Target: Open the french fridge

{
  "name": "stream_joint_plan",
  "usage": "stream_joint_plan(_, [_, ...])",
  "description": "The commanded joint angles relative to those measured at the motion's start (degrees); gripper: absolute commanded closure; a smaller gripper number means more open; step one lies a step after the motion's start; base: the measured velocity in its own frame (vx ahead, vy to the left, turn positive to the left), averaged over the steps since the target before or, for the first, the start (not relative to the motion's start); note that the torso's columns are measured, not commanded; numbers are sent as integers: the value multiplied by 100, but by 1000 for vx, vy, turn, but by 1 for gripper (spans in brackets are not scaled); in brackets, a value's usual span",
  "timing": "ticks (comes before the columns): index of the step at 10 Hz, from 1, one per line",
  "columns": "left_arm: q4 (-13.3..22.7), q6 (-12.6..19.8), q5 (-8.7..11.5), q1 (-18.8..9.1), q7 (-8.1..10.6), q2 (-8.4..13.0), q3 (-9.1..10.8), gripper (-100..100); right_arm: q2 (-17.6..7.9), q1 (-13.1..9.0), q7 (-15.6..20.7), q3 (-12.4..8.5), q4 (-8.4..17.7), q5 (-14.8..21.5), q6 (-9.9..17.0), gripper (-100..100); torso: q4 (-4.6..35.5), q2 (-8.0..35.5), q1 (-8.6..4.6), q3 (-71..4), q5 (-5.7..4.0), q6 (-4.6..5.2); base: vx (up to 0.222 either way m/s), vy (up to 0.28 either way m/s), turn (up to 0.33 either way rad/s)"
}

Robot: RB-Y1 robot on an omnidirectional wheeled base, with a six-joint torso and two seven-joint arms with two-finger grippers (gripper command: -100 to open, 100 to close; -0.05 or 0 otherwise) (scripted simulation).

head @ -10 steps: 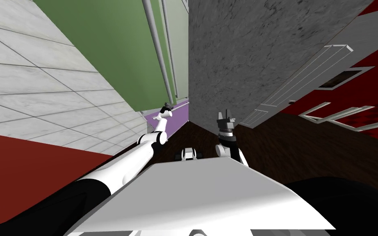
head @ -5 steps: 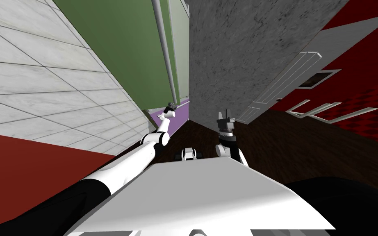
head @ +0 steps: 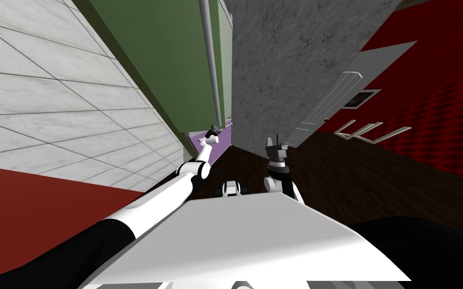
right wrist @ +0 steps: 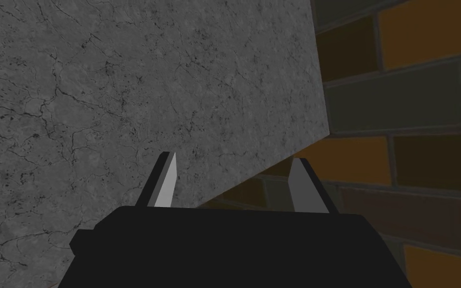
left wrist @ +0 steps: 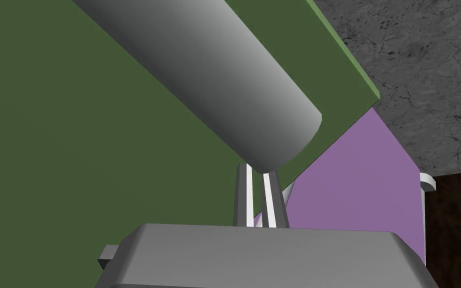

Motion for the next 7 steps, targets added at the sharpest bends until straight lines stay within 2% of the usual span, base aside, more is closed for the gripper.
stream_joint_plan(1, [32, 5, 4, -8, 14, 189, -4, -100, 1, 1, 0, 1, -1, 0, 0, 0, 5, -27, -4, -15, -2, -22, -20, 11, 4])
stream_joint_plan(3, [13, 24, 3, -41, 32, 366, 7, -100, 2, 2, 0, 1, -1, 0, -1, 0, -15, -41, 46, -28, 16, -29, 4, -16, 4])
stream_joint_plan(4, [-37, 145, -9, -170, 92, 391, 61, -100, 2, 3, 0, 1, -1, 0, -1, 0, -16, -34, 62, -23, 22, -30, -1, -76, 50])
stream_joint_plan(6, [-39, 253, -26, -239, 111, 146, 97, -100, 2, 3, 0, 2, -1, 0, -1, 0, -3, -35, 40, -24, 12, -18, 24, -104, 55])
stream_joint_plan(7, [49, 170, -18, -220, 104, 236, 87, -100, 2, 3, 0, 2, -1, 0, -1, 0, -4, -19, 46, -13, 13, -16, 15, -34, -4])
